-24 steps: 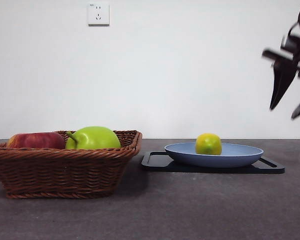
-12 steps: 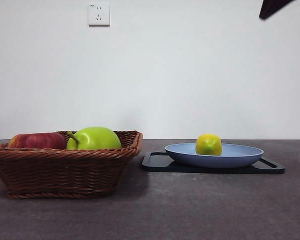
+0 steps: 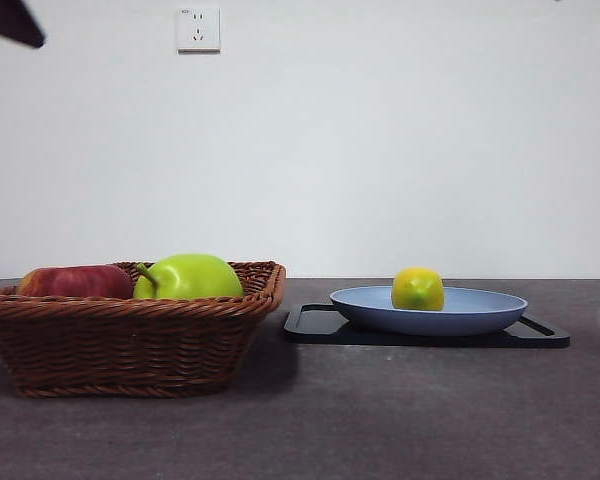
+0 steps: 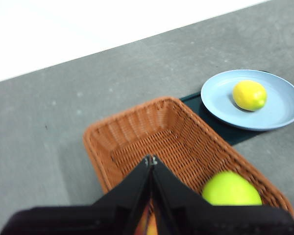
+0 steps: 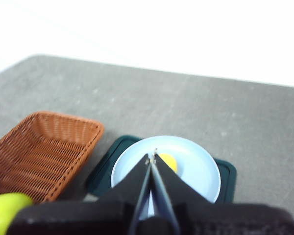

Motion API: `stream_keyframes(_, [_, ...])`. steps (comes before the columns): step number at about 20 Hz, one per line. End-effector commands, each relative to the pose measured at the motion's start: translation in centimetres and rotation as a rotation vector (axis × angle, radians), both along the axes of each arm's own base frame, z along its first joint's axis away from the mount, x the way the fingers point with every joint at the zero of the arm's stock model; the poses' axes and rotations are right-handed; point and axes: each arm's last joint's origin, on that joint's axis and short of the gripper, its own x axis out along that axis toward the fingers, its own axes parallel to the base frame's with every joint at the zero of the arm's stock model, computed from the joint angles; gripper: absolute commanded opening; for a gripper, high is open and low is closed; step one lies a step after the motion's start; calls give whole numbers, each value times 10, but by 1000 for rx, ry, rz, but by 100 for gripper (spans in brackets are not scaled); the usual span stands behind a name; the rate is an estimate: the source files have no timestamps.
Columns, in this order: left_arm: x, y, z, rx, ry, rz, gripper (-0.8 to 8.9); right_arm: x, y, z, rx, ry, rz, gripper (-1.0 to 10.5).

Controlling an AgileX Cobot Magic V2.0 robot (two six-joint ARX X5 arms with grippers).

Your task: Take the lemon from the basket,put the lemon in the plate,hand out the plate

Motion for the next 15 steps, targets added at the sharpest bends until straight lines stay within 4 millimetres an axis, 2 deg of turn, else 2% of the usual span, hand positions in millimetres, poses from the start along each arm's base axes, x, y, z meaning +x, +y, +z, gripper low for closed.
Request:
stream_keyframes(1, [-11,6,-14,-68,0,9,6,-7,-3,-19,36,-58,1,2])
stream_keyframes(3, [-18,9,-18,-97,2,4,6,-8,-3,-28,59,-38,-3,3])
stream_keyframes(15, [-19,10,-17,-112,1,10,8,-6,-2,-29,64,-25,-5,3])
